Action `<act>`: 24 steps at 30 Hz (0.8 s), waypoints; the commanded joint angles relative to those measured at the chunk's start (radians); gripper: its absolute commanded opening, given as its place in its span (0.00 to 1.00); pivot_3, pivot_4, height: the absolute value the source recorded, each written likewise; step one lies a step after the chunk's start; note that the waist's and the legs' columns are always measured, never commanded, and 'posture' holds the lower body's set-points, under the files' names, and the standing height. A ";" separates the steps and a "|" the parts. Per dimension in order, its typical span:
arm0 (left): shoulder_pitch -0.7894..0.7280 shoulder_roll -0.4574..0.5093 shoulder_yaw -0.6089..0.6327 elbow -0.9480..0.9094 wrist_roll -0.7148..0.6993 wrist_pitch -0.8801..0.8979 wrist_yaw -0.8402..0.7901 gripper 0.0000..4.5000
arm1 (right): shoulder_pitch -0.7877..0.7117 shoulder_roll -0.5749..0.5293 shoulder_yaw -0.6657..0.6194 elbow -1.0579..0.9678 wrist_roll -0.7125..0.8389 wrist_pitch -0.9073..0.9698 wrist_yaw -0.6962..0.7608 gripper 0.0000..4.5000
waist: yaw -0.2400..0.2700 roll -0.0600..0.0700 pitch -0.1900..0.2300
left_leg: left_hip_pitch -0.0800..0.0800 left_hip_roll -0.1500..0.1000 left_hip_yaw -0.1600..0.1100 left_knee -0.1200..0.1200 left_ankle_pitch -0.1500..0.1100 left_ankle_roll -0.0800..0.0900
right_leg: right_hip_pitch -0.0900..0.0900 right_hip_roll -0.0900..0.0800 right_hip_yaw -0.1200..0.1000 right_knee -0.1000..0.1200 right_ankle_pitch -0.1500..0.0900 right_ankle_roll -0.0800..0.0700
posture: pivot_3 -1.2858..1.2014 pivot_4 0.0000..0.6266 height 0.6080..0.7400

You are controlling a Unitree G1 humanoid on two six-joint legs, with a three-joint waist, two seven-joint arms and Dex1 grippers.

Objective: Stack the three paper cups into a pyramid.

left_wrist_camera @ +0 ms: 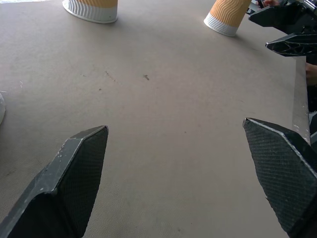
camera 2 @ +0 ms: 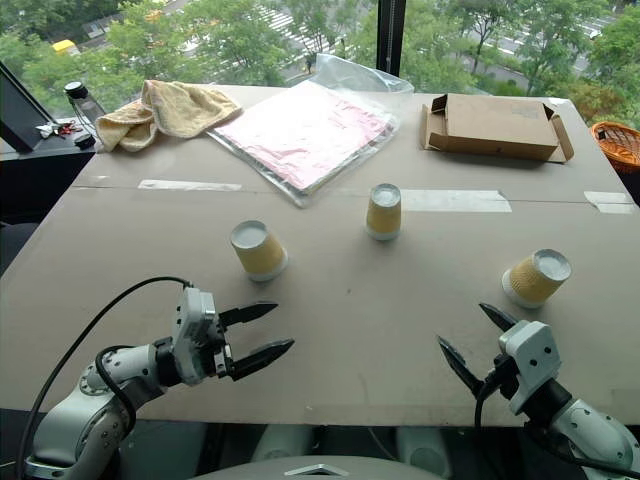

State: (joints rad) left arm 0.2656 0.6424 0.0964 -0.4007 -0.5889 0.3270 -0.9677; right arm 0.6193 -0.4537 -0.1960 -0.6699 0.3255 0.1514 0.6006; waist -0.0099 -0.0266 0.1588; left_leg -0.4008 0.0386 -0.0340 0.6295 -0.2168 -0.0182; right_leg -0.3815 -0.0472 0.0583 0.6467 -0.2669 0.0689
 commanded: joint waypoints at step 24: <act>-0.288 -0.001 0.199 0.254 -0.023 0.005 0.092 1.00 | -0.168 -0.160 0.107 -0.142 0.258 0.026 0.244 0.98 | 0.005 -0.002 -0.001 | 0.001 -0.001 -0.001 0.001 -0.001 0.001 | 0.003 0.001 -0.002 -0.001 0.000 0.000 | 0.52 0.24 1.00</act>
State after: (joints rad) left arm -0.0006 0.6262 0.3067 -0.1603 -0.6358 0.3552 -0.8581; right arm 0.4447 -0.6119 -0.0750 -0.7773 0.5807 0.2057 0.8373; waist -0.0047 -0.0285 0.1582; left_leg -0.3996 0.0380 -0.0349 0.6303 -0.2175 -0.0169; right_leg -0.3788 -0.0462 0.0558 0.6461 -0.2662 0.0684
